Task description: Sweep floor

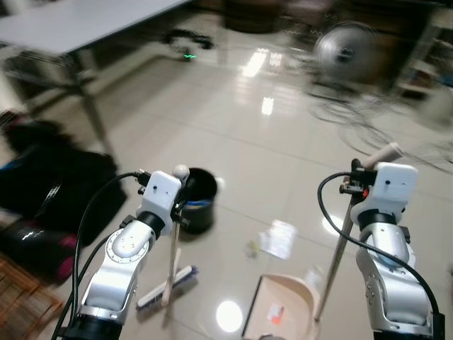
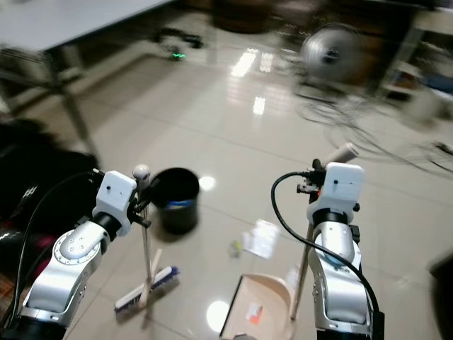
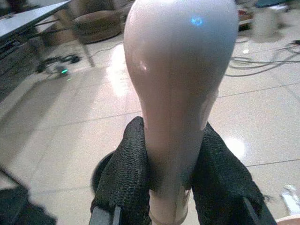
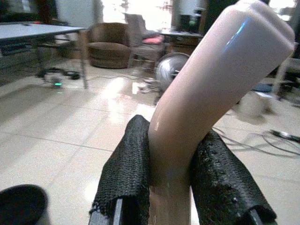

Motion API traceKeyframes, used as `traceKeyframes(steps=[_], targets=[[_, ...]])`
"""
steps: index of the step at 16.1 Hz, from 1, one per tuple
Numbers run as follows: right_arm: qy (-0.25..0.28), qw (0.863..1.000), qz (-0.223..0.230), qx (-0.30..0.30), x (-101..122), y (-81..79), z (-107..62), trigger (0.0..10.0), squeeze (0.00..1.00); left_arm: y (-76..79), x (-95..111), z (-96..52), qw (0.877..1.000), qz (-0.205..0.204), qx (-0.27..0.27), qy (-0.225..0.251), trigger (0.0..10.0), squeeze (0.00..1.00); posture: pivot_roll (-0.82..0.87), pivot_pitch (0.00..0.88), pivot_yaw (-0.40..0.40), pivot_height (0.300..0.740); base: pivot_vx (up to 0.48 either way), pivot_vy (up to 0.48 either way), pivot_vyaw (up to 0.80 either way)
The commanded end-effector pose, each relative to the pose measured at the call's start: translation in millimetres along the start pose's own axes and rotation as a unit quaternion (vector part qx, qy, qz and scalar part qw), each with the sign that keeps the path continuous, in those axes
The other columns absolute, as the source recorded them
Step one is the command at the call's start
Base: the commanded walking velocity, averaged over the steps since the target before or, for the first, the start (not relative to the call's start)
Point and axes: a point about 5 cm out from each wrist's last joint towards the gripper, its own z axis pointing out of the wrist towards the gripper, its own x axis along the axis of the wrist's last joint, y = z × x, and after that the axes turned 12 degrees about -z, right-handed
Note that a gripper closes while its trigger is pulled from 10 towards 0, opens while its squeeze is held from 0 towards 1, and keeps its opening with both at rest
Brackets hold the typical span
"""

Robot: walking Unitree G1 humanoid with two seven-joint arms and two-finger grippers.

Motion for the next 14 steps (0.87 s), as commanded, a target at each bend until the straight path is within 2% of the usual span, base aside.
traceKeyframes(steps=[1,5,12,14], targets=[[0.017,1.000,0.003,-0.009,9.0,3.7,0.6,10.0,0.00,-6.2,12.5,1.9,0.999,0.010,0.013,0.027,10.0,0.00,0.00,0.000,-0.002,0.740,0.000,0.000,-0.80],[0.016,1.000,0.001,-0.024,9.3,8.2,-0.3,10.0,0.00,-4.1,14.8,2.6,0.999,0.005,0.010,0.036,10.0,0.00,-0.01,0.000,-0.001,0.740,0.198,0.000,-0.80],[0.024,0.999,0.003,-0.028,12.5,8.1,0.2,10.0,0.00,-0.5,21.2,3.9,0.998,-0.008,0.001,0.058,10.0,0.00,-0.01,0.000,0.005,0.740,0.358,0.000,-0.80],[0.032,0.999,-0.003,-0.018,14.2,6.2,0.6,10.0,0.00,-1.1,22.2,4.2,0.998,-0.006,0.003,0.061,10.0,0.00,-0.01,0.000,0.005,0.740,0.386,0.000,0.00]])
